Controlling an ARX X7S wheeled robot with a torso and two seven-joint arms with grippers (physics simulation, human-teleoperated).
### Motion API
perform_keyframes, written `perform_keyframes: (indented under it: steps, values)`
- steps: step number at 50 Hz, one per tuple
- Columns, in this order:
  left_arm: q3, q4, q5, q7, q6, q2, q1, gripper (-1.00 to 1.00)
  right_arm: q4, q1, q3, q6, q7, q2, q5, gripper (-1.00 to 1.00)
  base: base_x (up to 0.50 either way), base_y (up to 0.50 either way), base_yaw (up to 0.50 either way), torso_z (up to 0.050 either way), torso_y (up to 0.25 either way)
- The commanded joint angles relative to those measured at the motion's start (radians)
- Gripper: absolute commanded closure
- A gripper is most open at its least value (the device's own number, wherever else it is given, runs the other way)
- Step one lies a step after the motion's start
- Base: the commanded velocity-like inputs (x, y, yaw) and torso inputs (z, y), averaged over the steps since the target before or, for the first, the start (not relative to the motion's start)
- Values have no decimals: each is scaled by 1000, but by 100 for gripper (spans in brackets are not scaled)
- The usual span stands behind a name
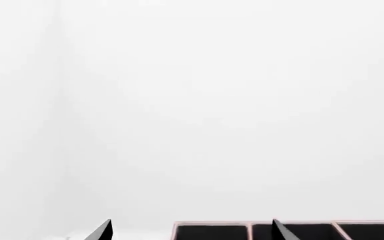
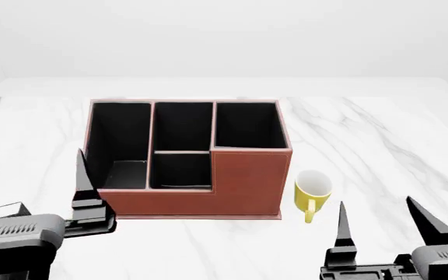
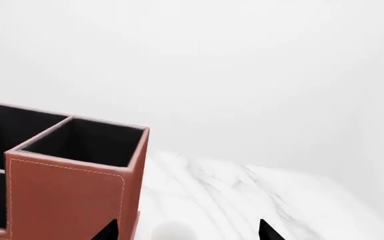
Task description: Pick up the yellow and white mug and place it to the right of the caddy.
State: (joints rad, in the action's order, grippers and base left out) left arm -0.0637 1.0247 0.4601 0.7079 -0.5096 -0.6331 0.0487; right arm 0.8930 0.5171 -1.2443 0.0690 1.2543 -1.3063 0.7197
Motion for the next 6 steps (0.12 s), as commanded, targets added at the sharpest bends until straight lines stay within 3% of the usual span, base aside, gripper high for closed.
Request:
perform_keyframes:
  steps: [1, 6]
  values:
    - [-179, 22, 82, 328, 249, -324, 35, -100, 153, 43, 11, -114, 94, -48, 3, -100, 0, 0, 0, 0, 0]
    - [-357, 22, 69, 503, 387, -497, -22, -100, 154, 230, -214, -68, 131, -82, -31, -100, 0, 0, 0, 0, 0]
